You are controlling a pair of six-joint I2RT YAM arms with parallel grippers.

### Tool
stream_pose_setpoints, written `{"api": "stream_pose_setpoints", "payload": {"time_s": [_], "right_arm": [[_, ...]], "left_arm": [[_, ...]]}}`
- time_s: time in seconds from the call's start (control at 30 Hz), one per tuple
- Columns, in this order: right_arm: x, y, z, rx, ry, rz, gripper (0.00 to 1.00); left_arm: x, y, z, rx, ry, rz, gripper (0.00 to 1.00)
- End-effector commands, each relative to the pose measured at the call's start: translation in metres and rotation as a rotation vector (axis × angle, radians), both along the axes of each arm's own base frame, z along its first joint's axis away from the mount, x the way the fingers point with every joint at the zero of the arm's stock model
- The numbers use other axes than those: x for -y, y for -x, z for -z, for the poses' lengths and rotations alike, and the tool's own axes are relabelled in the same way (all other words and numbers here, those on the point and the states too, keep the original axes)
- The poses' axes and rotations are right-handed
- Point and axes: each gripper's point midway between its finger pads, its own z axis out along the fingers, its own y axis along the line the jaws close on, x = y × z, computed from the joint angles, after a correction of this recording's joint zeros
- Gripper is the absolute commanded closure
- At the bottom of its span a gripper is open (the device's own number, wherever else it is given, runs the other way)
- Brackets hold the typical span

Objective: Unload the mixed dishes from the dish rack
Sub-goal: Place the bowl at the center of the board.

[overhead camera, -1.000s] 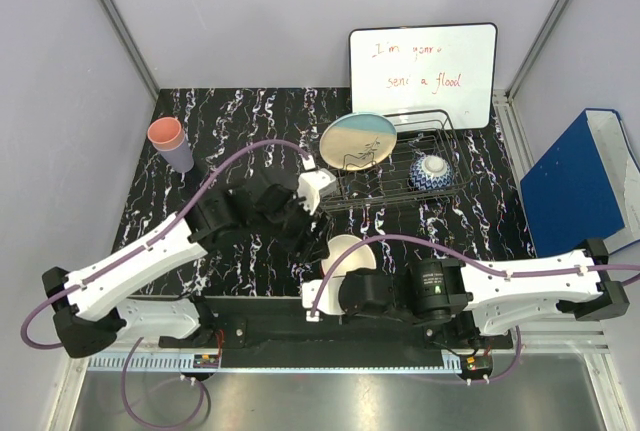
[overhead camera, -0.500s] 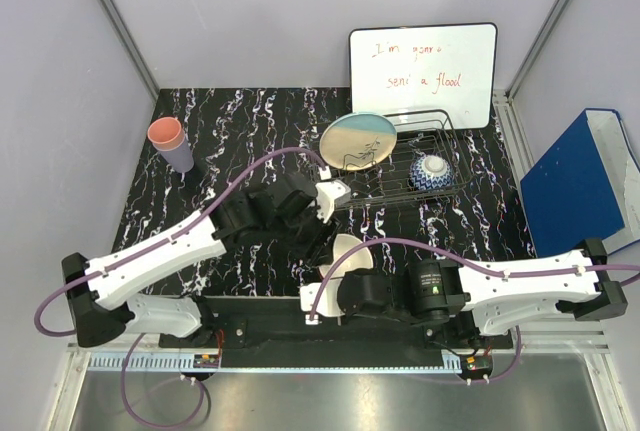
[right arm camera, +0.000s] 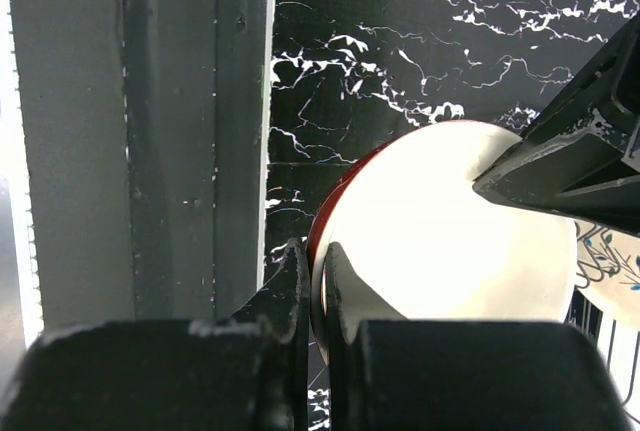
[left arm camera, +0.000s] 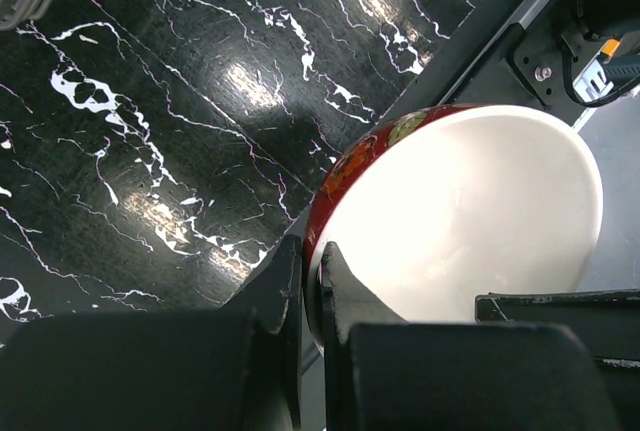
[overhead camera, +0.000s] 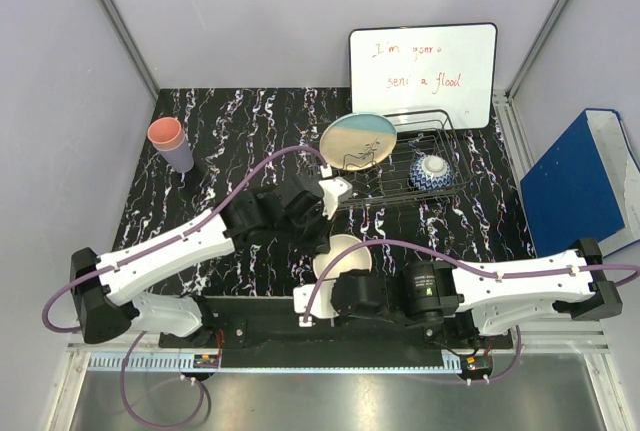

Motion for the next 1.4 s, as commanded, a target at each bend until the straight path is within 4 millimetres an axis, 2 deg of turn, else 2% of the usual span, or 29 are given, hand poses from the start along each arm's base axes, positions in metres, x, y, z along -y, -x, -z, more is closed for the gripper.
{"api": "stream_pose_setpoints", "payload": {"time_s": [0.0, 0.03, 0.07, 0.17, 0.2, 0.27, 0.3, 0.5, 0.67, 0.7, 0.73, 0.77, 0.8, 0.87, 0.9, 0.93, 0.97, 1.0, 1.03, 1.13, 1.23, 1.37], "right_arm": [[-0.007, -0.019, -0.032, 0.089, -0.105, 0.063, 0.97], [-0.006, -0.023, -0.033, 0.103, -0.109, 0.088, 0.9], [-0.005, -0.024, -0.034, 0.108, -0.112, 0.099, 0.73], [-0.003, -0.029, -0.035, 0.123, -0.117, 0.138, 0.46], [-0.003, -0.029, -0.036, 0.121, -0.123, 0.143, 0.27], [-0.003, -0.03, -0.039, 0.12, -0.141, 0.16, 0.08], [-0.002, -0.031, -0.04, 0.122, -0.145, 0.169, 0.04], [0.003, -0.036, -0.051, 0.124, -0.203, 0.211, 0.0], [0.011, -0.041, -0.068, 0.117, -0.287, 0.272, 0.0], [0.013, -0.043, -0.079, 0.115, -0.346, 0.297, 0.0], [0.017, -0.049, -0.085, 0.125, -0.387, 0.346, 0.0], [0.015, -0.053, -0.09, 0.126, -0.45, 0.379, 0.0], [0.024, -0.06, -0.101, 0.137, -0.521, 0.444, 0.0], [0.023, -0.066, -0.108, 0.126, -0.638, 0.507, 0.0], [0.029, -0.071, -0.114, 0.122, -0.696, 0.56, 0.0], [0.03, -0.072, -0.116, 0.115, -0.73, 0.582, 0.0], [0.031, -0.074, -0.109, 0.116, -0.742, 0.601, 0.0], [0.03, -0.075, -0.114, 0.1, -0.795, 0.632, 0.0], [0.029, -0.077, -0.109, 0.098, -0.803, 0.647, 0.0], [0.023, -0.077, -0.105, 0.077, -0.83, 0.686, 0.0], [0.015, -0.077, -0.099, 0.073, -0.831, 0.69, 0.0], [0.007, -0.076, -0.096, 0.067, -0.841, 0.676, 0.0]], "left_arm": [[-0.005, -0.001, -0.015, 0.067, 0.036, 0.016, 1.0], [-0.005, -0.002, -0.016, 0.071, 0.037, 0.012, 1.0], [-0.004, -0.002, -0.017, 0.074, 0.041, 0.013, 1.0], [-0.003, -0.004, -0.021, 0.083, 0.058, 0.009, 1.0], [-0.003, -0.006, -0.022, 0.084, 0.064, 0.002, 1.0], [-0.004, -0.009, -0.025, 0.086, 0.08, -0.011, 1.0], [-0.004, -0.011, -0.027, 0.087, 0.088, -0.018, 1.0], [-0.014, -0.027, -0.035, 0.089, 0.122, -0.097, 1.0], [-0.038, -0.053, -0.041, 0.096, 0.17, -0.226, 1.0], [-0.048, -0.067, -0.042, 0.096, 0.184, -0.297, 1.0], [-0.055, -0.071, -0.036, 0.084, 0.183, -0.332, 1.0], [-0.061, -0.078, -0.04, 0.081, 0.218, -0.388, 1.0], [-0.079, -0.095, -0.037, 0.082, 0.227, -0.479, 1.0], [-0.098, -0.108, -0.029, 0.076, 0.247, -0.582, 1.0], [-0.117, -0.122, -0.026, 0.071, 0.261, -0.685, 1.0], [-0.129, -0.126, -0.013, 0.051, 0.25, -0.741, 1.0], [-0.138, -0.135, -0.011, 0.053, 0.268, -0.793, 1.0], [-0.157, -0.146, -0.005, 0.034, 0.282, -0.888, 1.0], [-0.165, -0.149, 0.009, -0.006, 0.279, -0.929, 1.0], [-0.19, -0.166, 0.021, -0.037, 0.301, -1.061, 1.0], [-0.215, -0.179, 0.02, -0.004, 0.277, -1.165, 1.0], [-0.25, -0.188, 0.016, 0.038, 0.225, -1.297, 1.0]]}}
